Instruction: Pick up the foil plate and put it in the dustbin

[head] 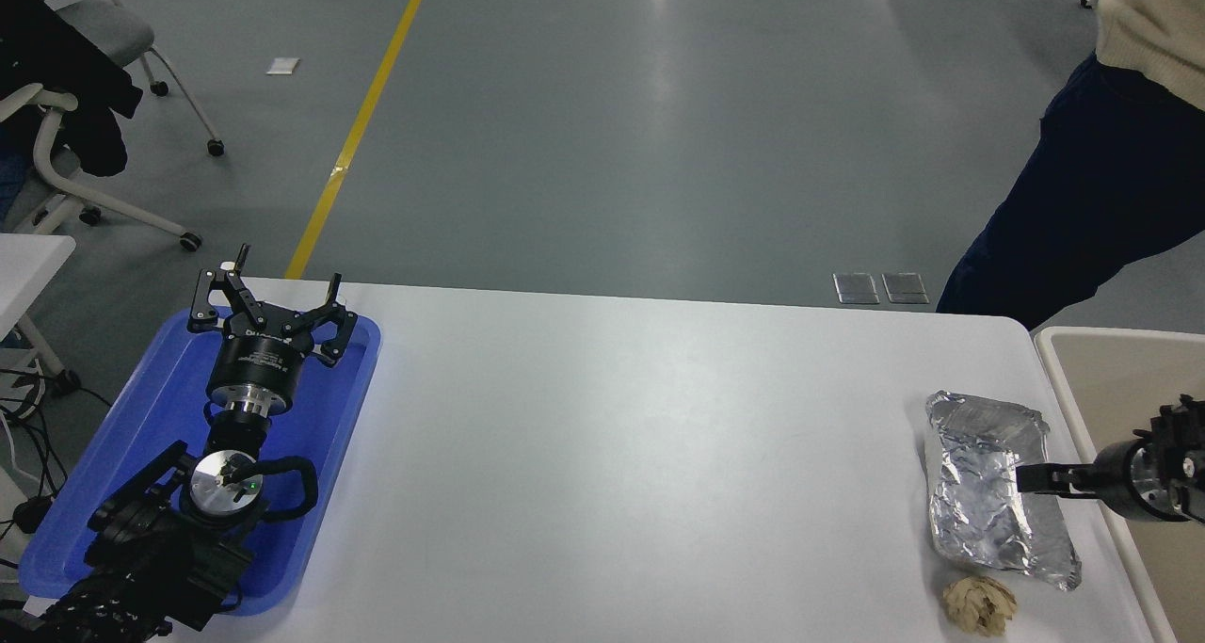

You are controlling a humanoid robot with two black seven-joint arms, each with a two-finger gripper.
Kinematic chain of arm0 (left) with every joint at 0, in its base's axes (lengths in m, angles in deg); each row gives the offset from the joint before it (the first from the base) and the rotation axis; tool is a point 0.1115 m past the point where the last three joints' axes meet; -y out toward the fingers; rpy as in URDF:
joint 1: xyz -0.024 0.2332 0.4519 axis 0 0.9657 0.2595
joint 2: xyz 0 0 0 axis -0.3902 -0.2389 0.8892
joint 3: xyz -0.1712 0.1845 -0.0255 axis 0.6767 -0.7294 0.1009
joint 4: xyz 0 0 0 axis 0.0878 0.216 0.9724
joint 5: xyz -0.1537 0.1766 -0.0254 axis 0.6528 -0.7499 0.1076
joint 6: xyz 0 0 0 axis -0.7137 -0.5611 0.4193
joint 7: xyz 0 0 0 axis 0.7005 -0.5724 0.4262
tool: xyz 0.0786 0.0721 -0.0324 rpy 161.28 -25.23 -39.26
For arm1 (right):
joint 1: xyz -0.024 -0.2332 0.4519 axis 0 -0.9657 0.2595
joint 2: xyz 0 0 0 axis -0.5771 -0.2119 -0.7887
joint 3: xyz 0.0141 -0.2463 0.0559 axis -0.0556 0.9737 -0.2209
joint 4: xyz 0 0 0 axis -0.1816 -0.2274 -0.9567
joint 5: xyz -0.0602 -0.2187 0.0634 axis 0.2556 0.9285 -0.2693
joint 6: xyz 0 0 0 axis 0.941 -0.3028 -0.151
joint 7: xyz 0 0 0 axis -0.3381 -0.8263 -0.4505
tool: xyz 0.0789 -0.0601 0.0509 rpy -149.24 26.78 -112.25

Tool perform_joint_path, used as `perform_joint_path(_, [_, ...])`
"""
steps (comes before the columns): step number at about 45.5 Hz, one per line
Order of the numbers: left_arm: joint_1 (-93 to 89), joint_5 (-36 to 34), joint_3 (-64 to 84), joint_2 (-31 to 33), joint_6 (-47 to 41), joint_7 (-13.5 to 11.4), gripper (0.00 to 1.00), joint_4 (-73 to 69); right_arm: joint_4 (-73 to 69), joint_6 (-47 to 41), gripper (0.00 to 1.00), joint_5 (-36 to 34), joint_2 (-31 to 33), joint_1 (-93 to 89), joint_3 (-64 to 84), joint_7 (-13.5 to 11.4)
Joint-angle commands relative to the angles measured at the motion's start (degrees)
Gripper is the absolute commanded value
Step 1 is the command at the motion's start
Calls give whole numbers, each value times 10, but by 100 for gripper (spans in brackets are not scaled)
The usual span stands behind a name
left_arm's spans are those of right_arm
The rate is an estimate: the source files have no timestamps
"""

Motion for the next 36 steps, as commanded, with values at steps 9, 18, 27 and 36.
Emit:
perform_joint_path(9, [0, 0, 0, 0, 0, 0, 100, 0, 11, 12, 21, -1, -10, -27, -10, 1])
perform_joint_path(18, [0, 0, 0, 0, 0, 0, 100, 0, 10, 18, 0, -1, -11, -28, -18, 1])
perform_joint_path(27, [0, 0, 0, 0, 0, 0, 100, 0, 9, 23, 0, -1, -12, -27, -18, 5])
perform_joint_path(36, [0, 0, 0, 0, 0, 1, 100, 0, 2, 21, 0, -1, -12, -18, -18, 6])
